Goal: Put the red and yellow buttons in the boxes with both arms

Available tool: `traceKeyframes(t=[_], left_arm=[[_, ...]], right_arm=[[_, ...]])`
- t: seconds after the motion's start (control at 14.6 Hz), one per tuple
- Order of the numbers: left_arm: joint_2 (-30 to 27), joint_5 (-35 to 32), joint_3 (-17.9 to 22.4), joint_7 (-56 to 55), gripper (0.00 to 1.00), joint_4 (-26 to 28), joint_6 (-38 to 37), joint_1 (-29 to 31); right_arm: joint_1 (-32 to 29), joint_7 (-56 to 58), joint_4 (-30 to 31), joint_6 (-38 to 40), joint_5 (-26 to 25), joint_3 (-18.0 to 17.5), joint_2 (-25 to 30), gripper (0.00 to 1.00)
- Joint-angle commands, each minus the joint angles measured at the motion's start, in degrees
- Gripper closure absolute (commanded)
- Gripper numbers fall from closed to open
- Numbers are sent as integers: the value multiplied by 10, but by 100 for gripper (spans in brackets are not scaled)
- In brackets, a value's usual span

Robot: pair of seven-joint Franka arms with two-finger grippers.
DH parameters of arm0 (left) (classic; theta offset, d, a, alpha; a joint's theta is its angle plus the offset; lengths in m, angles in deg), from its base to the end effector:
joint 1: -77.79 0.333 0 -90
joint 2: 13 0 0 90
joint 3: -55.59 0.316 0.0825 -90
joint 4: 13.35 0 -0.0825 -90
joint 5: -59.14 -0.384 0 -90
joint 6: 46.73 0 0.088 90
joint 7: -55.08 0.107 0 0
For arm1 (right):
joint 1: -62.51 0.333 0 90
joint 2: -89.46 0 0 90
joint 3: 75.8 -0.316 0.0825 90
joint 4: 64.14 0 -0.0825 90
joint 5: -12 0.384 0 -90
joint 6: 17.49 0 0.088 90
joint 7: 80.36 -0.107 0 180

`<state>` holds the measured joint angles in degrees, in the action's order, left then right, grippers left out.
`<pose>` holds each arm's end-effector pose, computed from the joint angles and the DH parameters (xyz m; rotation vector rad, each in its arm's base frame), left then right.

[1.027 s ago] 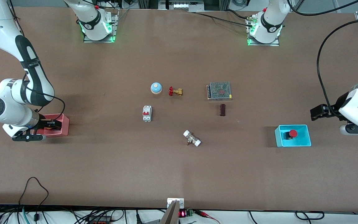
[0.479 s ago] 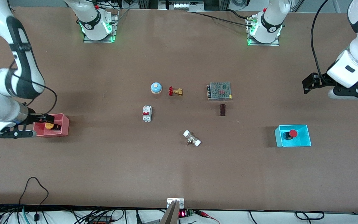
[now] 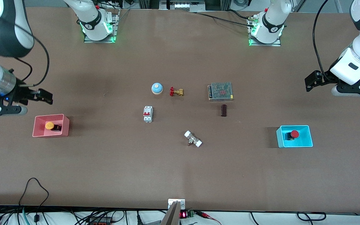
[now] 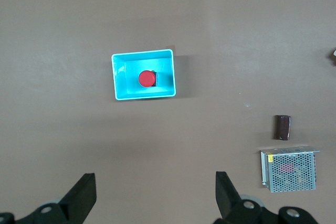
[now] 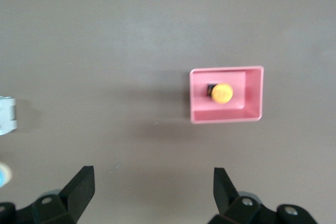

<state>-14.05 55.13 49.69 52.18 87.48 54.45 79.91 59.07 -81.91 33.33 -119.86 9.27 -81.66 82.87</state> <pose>0.5589 -0.0312 0.5619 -3.0718 0.0432 -0.0436 0.5952 0.0185 0.5150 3.1054 0.0397 -0.0429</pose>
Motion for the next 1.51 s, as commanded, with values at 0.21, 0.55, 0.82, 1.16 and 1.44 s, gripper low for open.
traceKeyframes(t=[0.21, 0.55, 0.82, 1.16, 1.44], left_arm=[[-1, 8, -4, 5, 0, -9, -20, 5], [-1, 9, -4, 6, 0, -12, -20, 5], [1, 9, -5, 7, 0, -16, -20, 5], [1, 9, -6, 8, 0, -16, -21, 4], [1, 9, -5, 8, 0, -15, -21, 5]], right_arm=[[29, -79, -55, 53, 19, 2, 8, 0], [25, -78, -57, 55, 21, 2, 4, 0], [25, -77, -57, 61, 21, 2, 4, 0], [22, -77, -58, 62, 20, 3, 4, 0], [23, -77, -58, 62, 20, 3, 4, 0]])
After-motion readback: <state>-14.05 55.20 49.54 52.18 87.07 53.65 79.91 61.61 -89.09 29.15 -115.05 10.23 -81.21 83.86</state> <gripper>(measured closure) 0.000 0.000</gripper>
